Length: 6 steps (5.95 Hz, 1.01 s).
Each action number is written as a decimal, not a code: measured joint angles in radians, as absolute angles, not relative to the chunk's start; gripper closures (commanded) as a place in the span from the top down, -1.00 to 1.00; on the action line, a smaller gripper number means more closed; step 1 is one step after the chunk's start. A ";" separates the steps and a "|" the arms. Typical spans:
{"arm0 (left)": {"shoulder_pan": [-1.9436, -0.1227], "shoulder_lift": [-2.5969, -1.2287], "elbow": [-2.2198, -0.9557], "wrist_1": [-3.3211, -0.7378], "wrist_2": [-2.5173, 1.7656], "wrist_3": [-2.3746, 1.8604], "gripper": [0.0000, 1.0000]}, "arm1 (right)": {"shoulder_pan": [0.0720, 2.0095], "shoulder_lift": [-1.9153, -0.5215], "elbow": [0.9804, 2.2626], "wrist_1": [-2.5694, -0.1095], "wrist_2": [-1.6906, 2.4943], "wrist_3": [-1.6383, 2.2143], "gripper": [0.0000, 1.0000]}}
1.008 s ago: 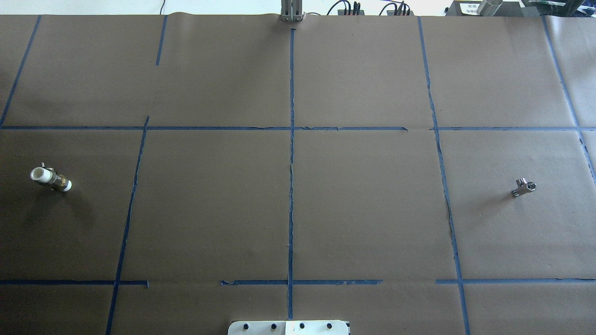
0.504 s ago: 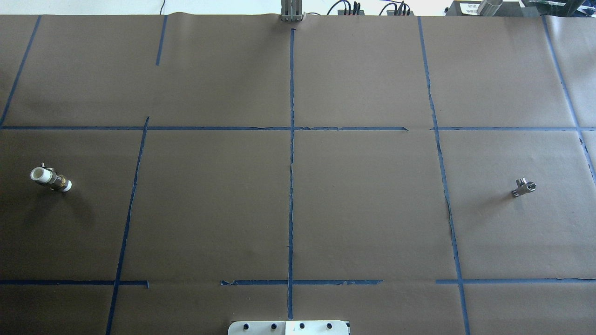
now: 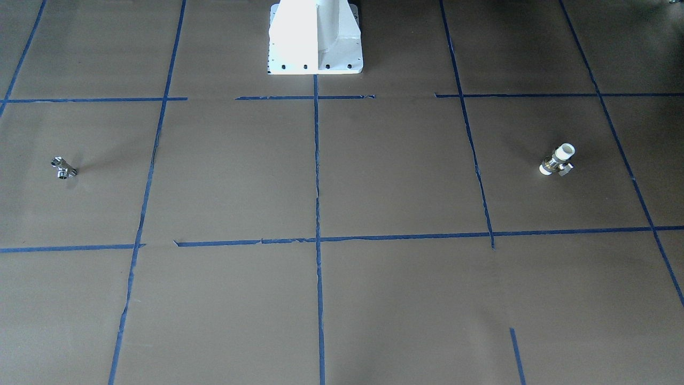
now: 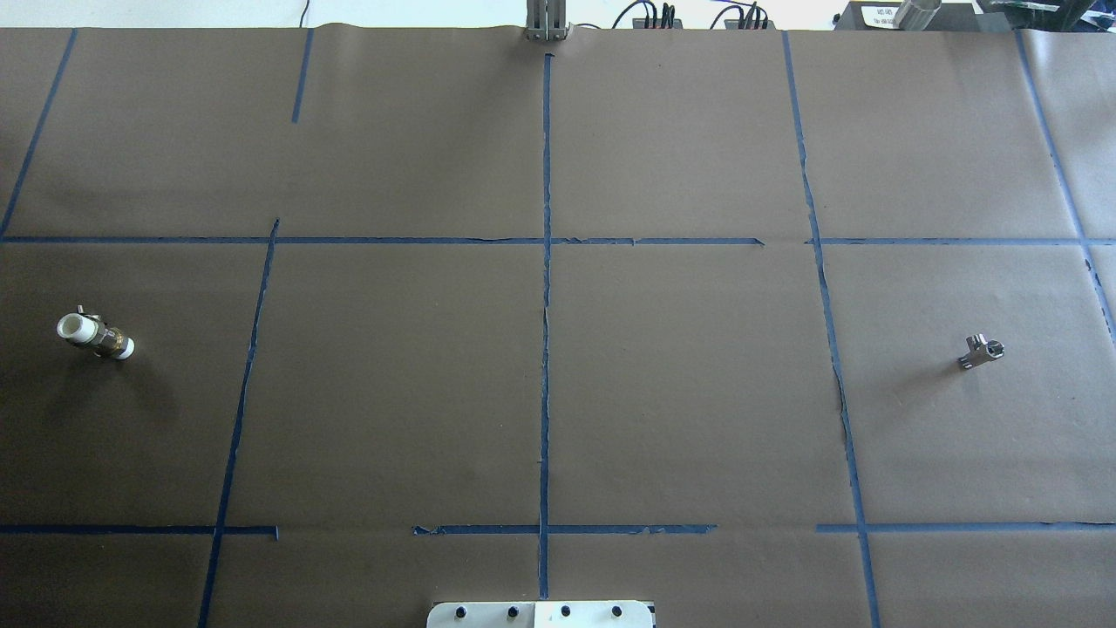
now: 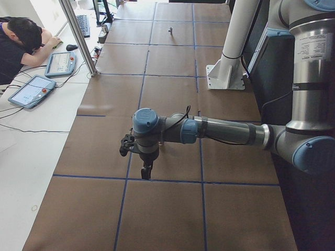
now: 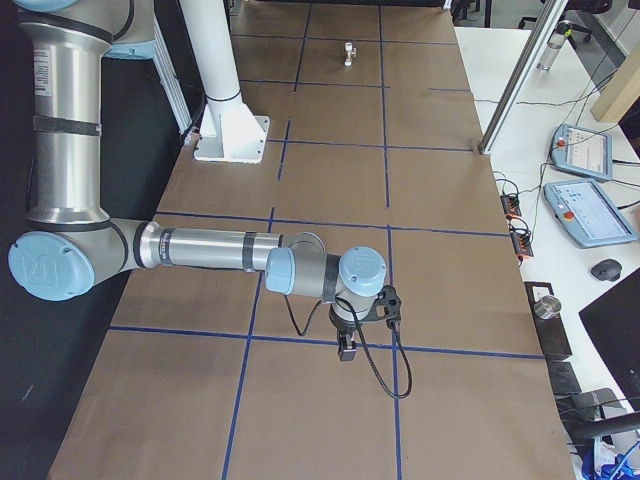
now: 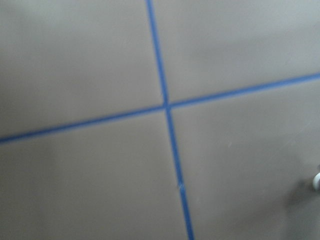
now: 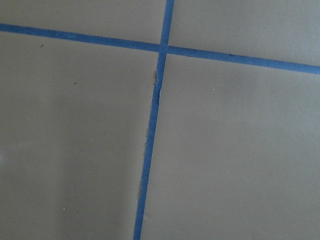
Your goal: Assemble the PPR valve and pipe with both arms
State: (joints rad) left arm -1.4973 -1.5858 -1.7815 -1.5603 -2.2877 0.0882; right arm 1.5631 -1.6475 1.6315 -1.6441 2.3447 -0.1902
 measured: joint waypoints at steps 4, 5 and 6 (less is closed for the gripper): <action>-1.121 -1.559 -1.867 -1.773 -2.235 -0.527 1.00 | 1.562 -1.647 1.629 -1.644 2.346 -0.190 1.00; -1.082 -1.512 -1.860 -1.892 -2.220 -0.615 1.00 | 1.562 -1.647 1.627 -1.644 2.349 -0.190 1.00; -1.046 -1.481 -1.856 -1.969 -2.190 -0.681 1.00 | 1.562 -1.647 1.625 -1.644 2.351 -0.190 1.00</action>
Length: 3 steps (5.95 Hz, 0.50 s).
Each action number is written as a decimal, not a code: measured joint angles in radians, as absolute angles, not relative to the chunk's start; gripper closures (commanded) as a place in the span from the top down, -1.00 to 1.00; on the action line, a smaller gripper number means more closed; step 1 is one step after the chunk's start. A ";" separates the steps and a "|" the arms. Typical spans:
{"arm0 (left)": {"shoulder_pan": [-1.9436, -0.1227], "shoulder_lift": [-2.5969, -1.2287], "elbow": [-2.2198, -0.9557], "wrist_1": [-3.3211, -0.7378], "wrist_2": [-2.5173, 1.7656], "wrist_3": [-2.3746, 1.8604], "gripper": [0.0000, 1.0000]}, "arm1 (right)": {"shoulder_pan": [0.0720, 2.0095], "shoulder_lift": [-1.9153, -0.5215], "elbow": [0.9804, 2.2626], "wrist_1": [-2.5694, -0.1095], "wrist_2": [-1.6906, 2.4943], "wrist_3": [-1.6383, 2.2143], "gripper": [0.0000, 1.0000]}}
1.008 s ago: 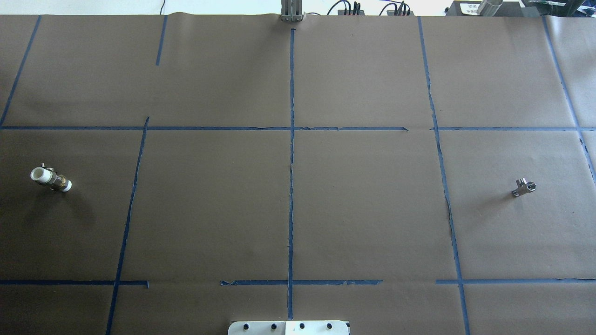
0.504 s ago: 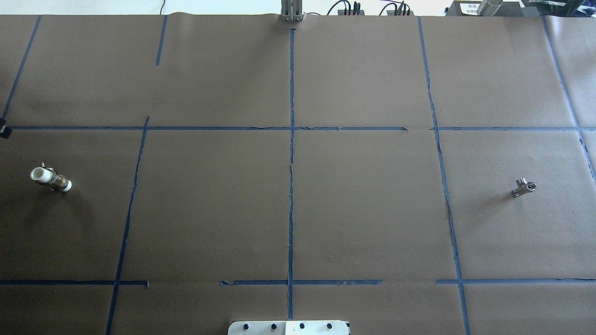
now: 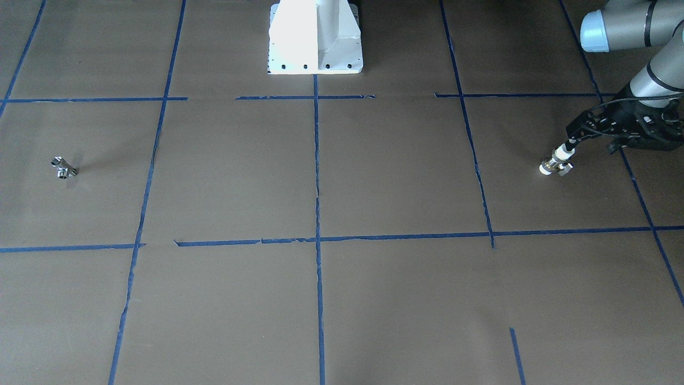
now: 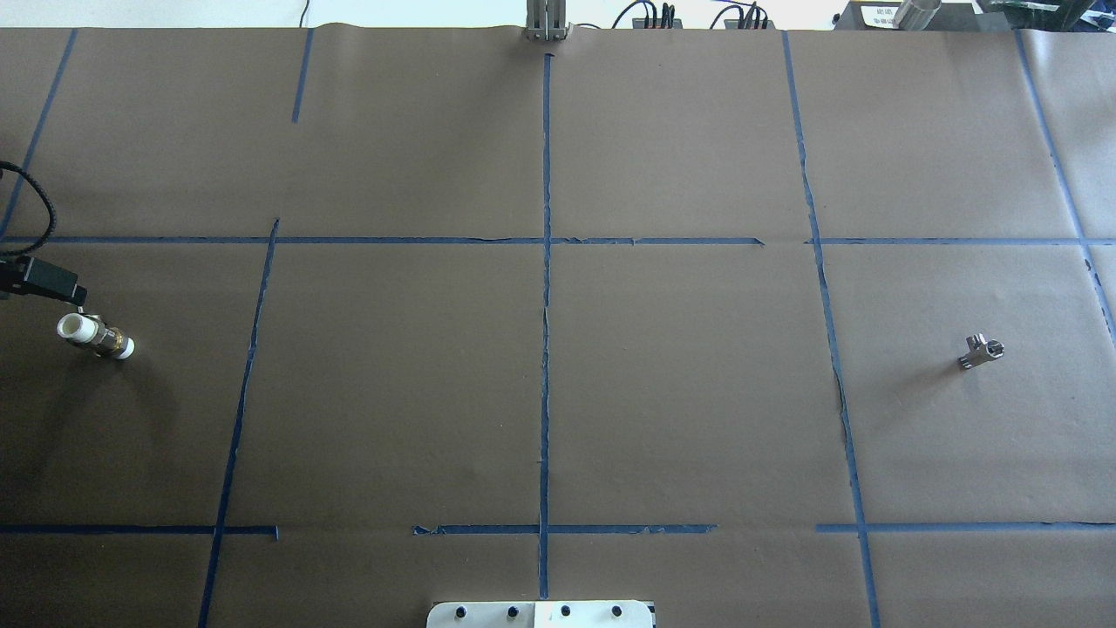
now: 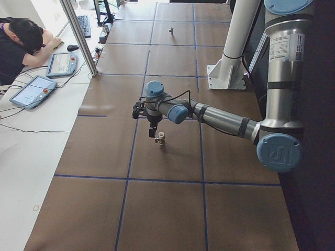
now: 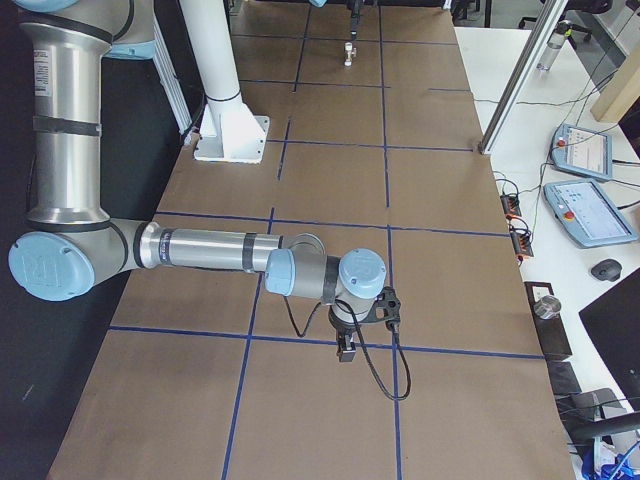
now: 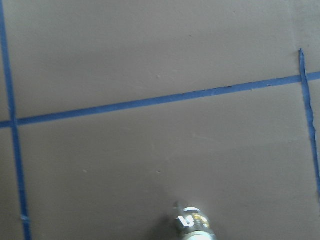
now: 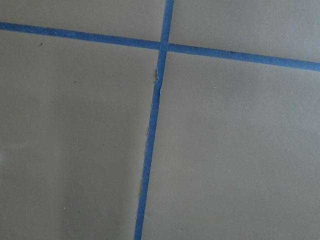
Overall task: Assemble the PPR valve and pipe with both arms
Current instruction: 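Lower the left gripper onto the white PPR fitting and grasp it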
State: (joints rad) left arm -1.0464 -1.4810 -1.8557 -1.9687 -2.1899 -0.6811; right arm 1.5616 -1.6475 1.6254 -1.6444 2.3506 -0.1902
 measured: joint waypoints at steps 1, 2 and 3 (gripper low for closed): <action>-1.003 -1.469 -1.852 -2.000 -2.148 -0.734 1.00 | 1.562 -1.647 1.625 -1.644 2.351 -0.190 1.00; -0.976 -1.466 -1.849 -2.009 -2.125 -0.761 1.00 | 1.562 -1.647 1.624 -1.644 2.352 -0.190 1.00; -0.966 -1.466 -1.842 -2.012 -2.118 -0.769 1.00 | 1.562 -1.648 1.623 -1.644 2.352 -0.190 1.00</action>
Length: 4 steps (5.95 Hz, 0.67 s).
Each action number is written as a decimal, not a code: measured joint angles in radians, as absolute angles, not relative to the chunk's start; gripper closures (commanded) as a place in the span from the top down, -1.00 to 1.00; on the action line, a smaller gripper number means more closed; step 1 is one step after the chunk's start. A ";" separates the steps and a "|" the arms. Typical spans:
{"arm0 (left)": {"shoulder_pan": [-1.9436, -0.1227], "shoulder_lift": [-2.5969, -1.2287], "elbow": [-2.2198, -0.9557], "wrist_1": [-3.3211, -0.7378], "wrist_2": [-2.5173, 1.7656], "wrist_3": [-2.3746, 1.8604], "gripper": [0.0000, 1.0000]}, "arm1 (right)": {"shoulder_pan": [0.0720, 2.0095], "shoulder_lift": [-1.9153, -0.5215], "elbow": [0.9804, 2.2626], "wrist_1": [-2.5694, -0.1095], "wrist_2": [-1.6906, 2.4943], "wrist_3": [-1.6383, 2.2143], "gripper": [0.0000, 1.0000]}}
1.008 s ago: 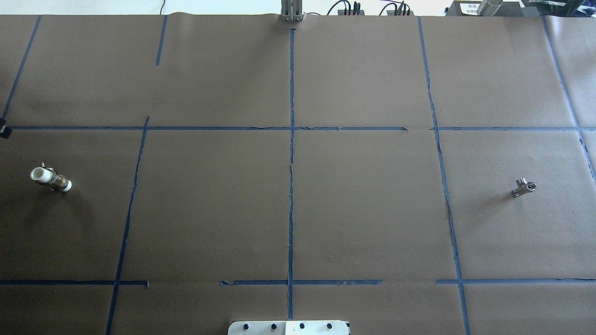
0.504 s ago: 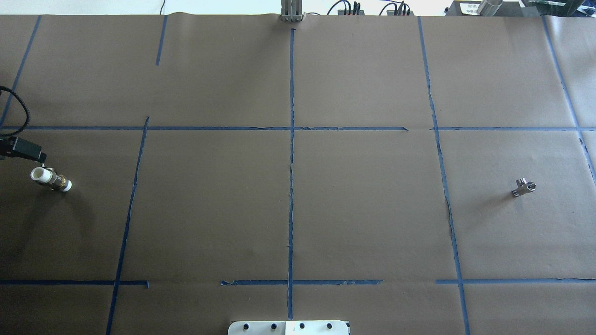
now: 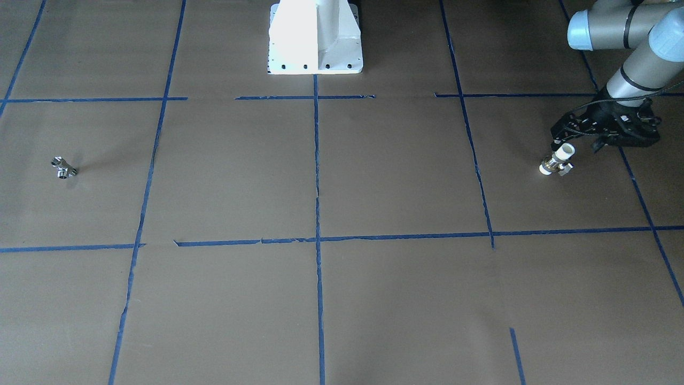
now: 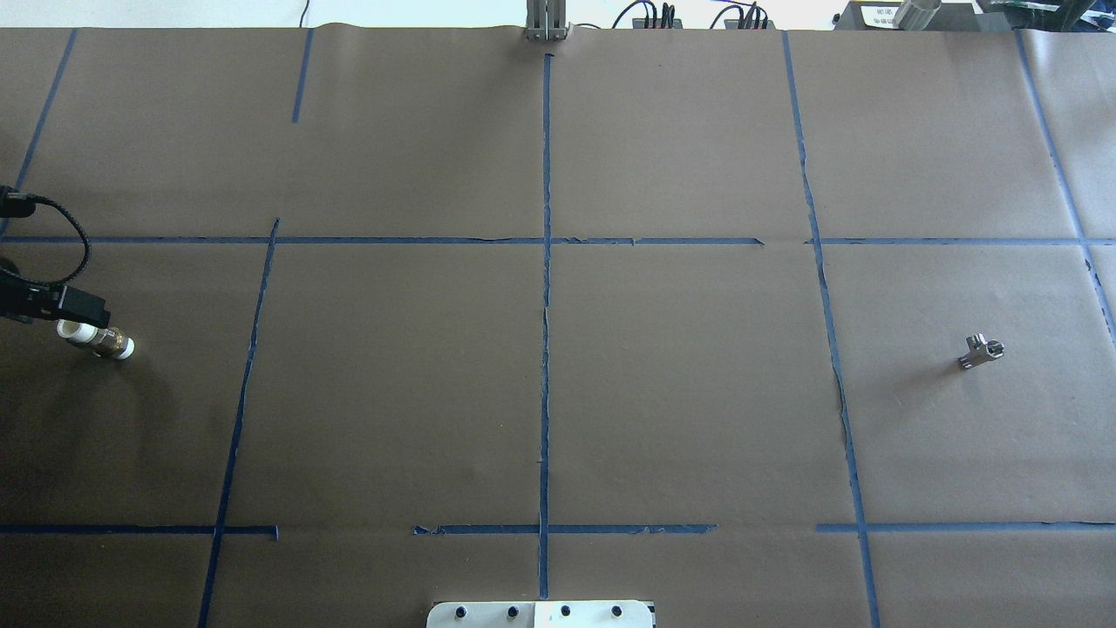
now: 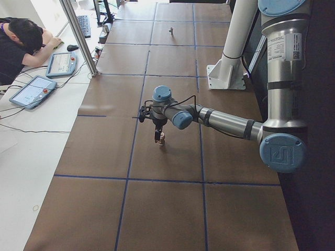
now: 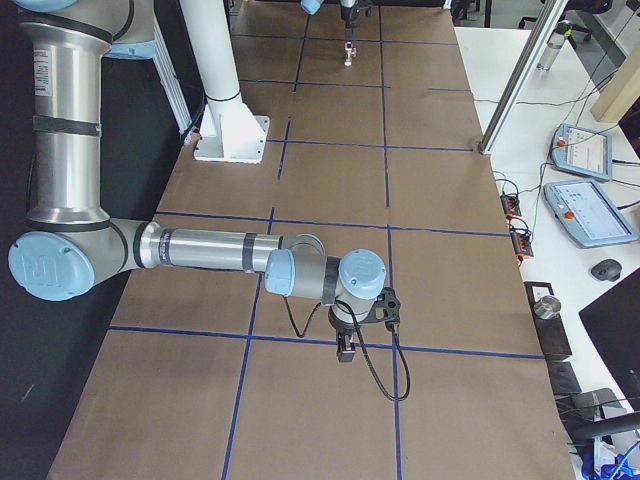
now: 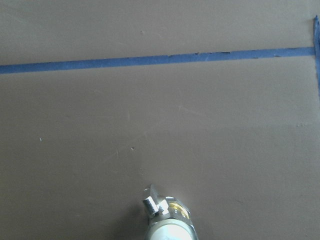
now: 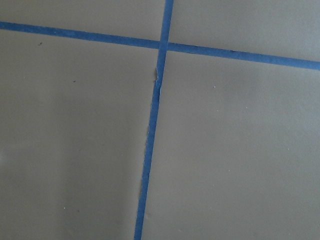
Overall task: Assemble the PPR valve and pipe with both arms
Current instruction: 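Lower the left gripper onto the white PPR fitting and grasp it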
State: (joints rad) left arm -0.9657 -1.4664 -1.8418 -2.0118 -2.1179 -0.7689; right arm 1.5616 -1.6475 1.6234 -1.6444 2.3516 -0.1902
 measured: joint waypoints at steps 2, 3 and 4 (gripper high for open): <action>-0.961 -1.469 -1.816 -2.015 -2.118 -0.767 0.72 | 1.562 -1.648 1.623 -1.644 2.352 -0.190 1.00; -0.960 -1.470 -1.812 -2.015 -2.118 -0.768 -0.61 | 1.562 -1.648 1.623 -1.644 2.352 -0.190 1.00; -0.960 -1.473 -1.811 -2.014 -2.120 -0.771 -0.91 | 1.562 -1.647 1.624 -1.644 2.352 -0.190 1.00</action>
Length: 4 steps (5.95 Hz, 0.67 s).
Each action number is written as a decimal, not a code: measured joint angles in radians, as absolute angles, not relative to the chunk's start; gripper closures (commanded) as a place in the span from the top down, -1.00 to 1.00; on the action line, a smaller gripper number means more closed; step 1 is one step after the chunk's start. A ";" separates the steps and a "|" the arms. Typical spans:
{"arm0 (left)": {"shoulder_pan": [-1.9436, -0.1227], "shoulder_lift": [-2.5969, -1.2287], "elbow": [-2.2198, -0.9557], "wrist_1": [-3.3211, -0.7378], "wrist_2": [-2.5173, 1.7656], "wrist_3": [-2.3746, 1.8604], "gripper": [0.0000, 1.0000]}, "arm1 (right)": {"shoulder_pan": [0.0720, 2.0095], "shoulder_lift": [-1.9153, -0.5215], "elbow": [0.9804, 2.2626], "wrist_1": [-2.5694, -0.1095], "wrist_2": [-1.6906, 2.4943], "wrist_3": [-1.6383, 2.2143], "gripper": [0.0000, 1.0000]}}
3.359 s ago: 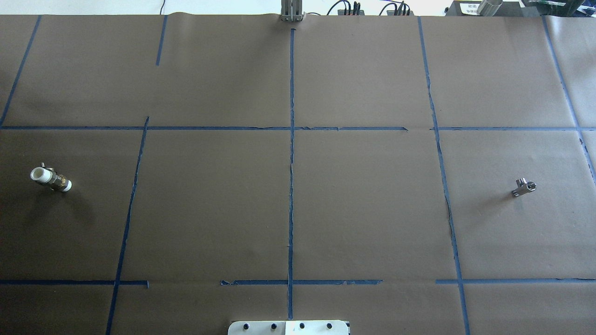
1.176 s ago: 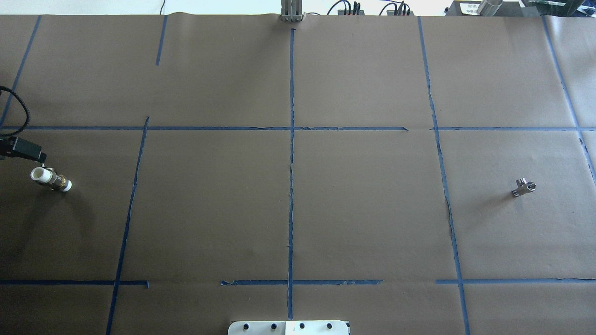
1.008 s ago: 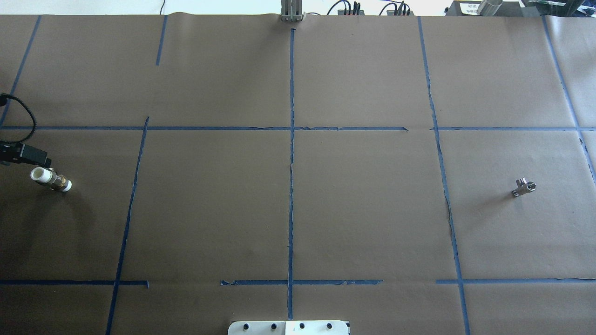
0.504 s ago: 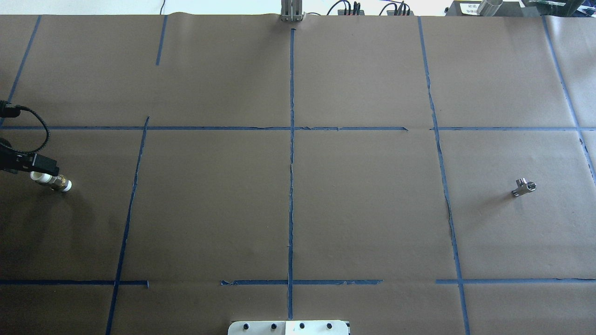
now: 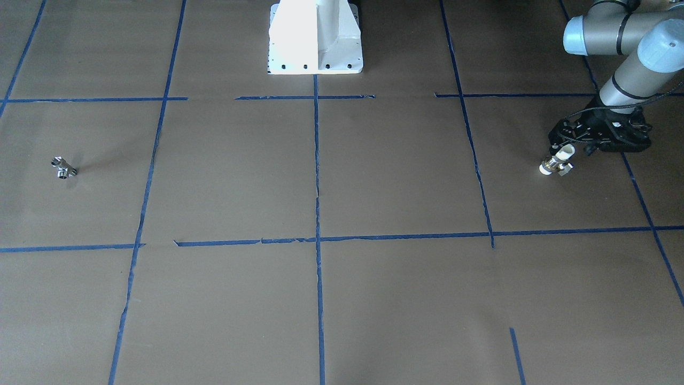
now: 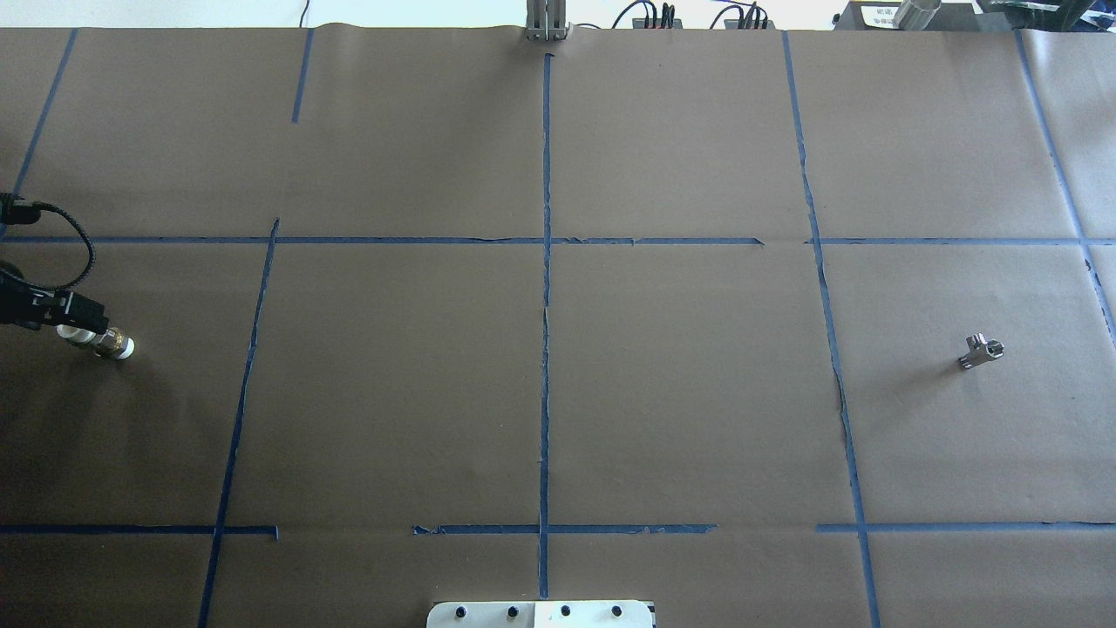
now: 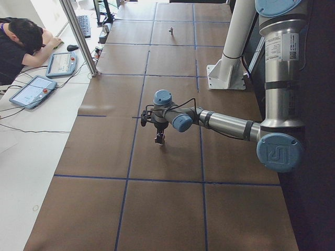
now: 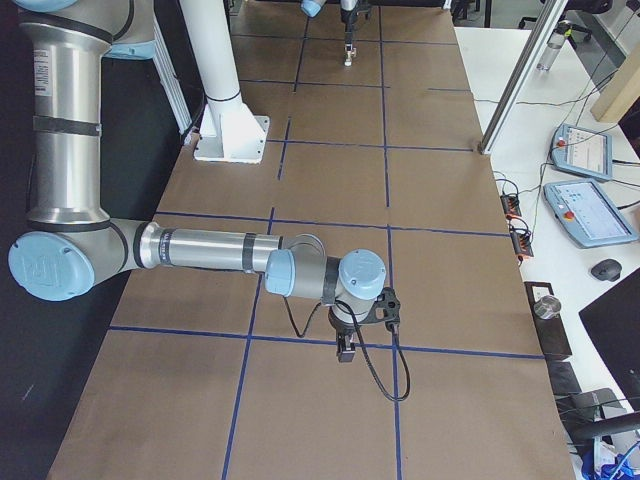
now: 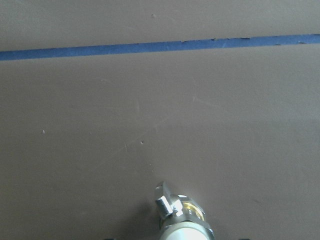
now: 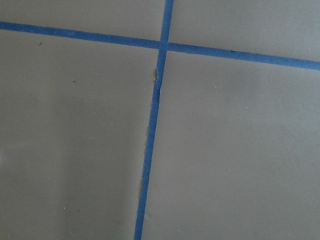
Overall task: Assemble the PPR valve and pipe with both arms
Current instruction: 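Lower the left gripper onto the white PPR fitting and grasp it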
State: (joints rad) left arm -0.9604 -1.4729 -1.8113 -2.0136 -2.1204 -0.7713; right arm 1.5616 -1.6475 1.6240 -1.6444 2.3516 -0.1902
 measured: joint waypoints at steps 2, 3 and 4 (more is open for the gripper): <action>-0.961 -1.477 -1.817 -2.009 -2.125 -0.774 -1.00 | 1.562 -1.647 1.624 -1.644 2.352 -0.190 1.00; -0.962 -1.477 -1.826 -2.007 -2.126 -0.775 -1.00 | 1.562 -1.647 1.624 -1.644 2.352 -0.190 1.00; -0.962 -1.479 -1.844 -1.996 -2.128 -0.775 -1.00 | 1.562 -1.648 1.624 -1.644 2.352 -0.190 1.00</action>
